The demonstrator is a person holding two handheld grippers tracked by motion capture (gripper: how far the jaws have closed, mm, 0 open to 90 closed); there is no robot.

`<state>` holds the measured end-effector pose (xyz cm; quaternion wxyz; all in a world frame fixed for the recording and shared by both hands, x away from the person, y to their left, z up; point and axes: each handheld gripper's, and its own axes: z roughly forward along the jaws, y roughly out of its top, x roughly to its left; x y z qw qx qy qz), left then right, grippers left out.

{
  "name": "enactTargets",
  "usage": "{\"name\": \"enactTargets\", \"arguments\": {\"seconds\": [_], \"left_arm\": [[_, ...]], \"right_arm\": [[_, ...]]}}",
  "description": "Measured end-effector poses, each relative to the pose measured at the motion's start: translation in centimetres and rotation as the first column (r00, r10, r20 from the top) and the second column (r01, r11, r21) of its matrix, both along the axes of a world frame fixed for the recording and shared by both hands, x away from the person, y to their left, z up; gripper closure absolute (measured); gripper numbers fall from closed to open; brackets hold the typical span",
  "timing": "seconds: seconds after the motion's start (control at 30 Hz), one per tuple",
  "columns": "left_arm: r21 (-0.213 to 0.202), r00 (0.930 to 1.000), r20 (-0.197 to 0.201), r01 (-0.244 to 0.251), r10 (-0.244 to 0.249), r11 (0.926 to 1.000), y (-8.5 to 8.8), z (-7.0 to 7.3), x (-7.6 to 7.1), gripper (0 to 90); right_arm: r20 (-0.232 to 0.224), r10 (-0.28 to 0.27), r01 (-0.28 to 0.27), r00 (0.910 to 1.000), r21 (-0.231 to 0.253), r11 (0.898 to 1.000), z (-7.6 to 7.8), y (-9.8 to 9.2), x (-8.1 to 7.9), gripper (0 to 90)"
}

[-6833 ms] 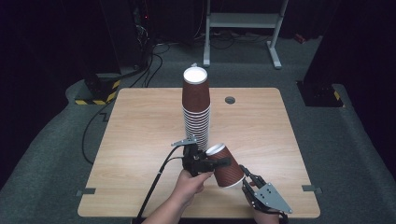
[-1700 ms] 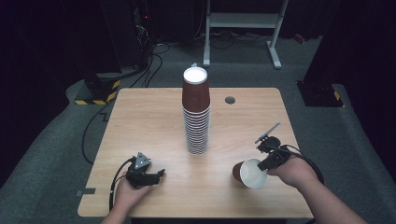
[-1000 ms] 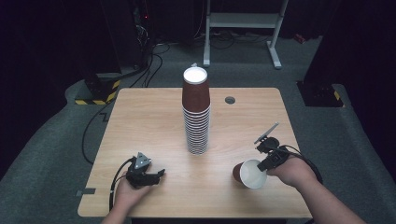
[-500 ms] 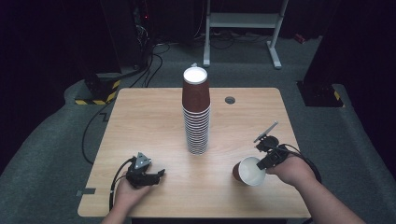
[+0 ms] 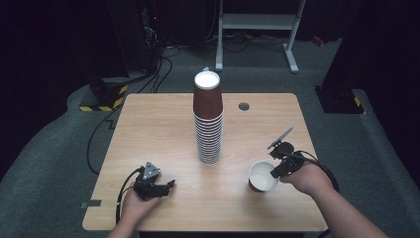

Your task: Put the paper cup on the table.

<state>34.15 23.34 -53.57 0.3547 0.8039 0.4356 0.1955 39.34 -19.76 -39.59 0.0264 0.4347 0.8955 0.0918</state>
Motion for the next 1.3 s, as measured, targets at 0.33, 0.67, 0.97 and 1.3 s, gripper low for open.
{"name": "enactTargets", "arguments": {"seconds": [0.33,0.67,0.97,1.3], "left_arm": [[0.000,1.0000,0.000,0.000,0.000,1.0000,0.0,0.0,0.0,23.9],[0.000,1.0000,0.000,0.000,0.000,1.0000,0.0,0.0,0.0,23.9],[0.000,1.0000,0.000,-0.001,0.001,1.0000,0.0,0.0,0.0,23.9],[-0.003,1.0000,0.004,-0.003,0.003,1.0000,-0.1,0.0,0.0,23.9]], "right_arm": [[0.029,-0.014,0.013,0.9995,0.015,1.000,0.3,0.2,0.3,63.9],[0.075,-0.024,0.021,0.9969,0.034,0.999,1.3,0.2,0.3,53.4],[0.142,-0.077,0.063,0.9868,0.098,0.993,2.1,-0.9,-0.2,51.9],[0.237,-0.129,0.088,0.9629,0.178,0.980,3.0,-3.0,-1.0,51.3]]}}
